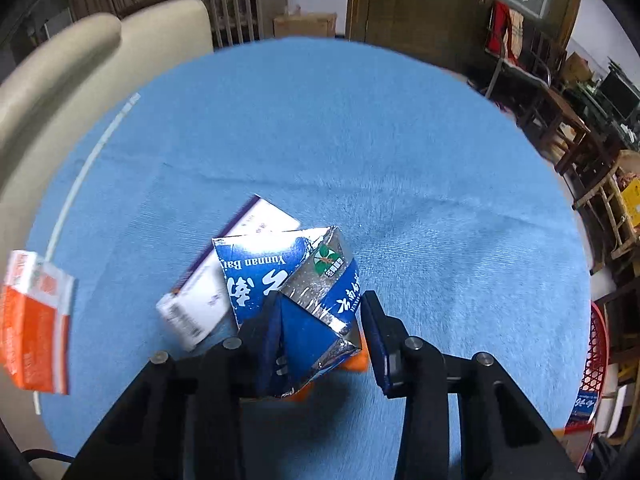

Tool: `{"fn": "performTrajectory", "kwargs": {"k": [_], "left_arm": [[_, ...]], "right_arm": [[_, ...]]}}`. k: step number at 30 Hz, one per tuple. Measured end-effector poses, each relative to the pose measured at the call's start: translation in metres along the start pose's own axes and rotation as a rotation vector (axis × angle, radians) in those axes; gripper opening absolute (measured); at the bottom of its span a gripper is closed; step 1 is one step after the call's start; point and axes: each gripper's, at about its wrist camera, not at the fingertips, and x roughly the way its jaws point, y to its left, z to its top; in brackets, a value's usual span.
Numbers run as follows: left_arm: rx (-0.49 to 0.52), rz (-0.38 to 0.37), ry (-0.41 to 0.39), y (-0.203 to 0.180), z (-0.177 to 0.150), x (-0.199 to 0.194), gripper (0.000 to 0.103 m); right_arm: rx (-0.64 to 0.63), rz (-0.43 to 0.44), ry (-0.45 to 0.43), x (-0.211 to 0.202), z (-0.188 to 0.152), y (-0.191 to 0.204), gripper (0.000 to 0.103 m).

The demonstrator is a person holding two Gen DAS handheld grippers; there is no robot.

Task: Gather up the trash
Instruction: 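Grasp the white-and-yellow medicine box with the right tool while the left tool grasps the crumpled blue carton, then lift and carry the medicine box and blue carton toward the red basket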

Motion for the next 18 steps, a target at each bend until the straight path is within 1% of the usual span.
{"fn": "performTrajectory", "kwargs": {"k": [3, 5, 8, 14, 18], "left_arm": [[0.009, 0.010, -0.056, -0.002, -0.013, -0.030, 0.041], [0.022, 0.031, -0.083, -0.001, -0.019, -0.046, 0.041], [0.049, 0.054, -0.131, -0.004, -0.038, -0.073, 0.041], [0.077, 0.090, -0.189, -0.004, -0.074, -0.110, 0.042], [0.093, 0.117, -0.233, -0.004, -0.089, -0.130, 0.042]], "right_arm": [[0.002, -0.014, -0.009, -0.005, -0.001, 0.004, 0.063], [-0.002, -0.018, -0.014, -0.009, -0.002, 0.010, 0.063], [-0.014, -0.027, -0.024, -0.020, -0.009, 0.015, 0.063], [-0.019, -0.041, -0.031, -0.027, -0.011, 0.029, 0.063], [-0.024, -0.046, -0.052, -0.041, -0.012, 0.036, 0.063]]}}
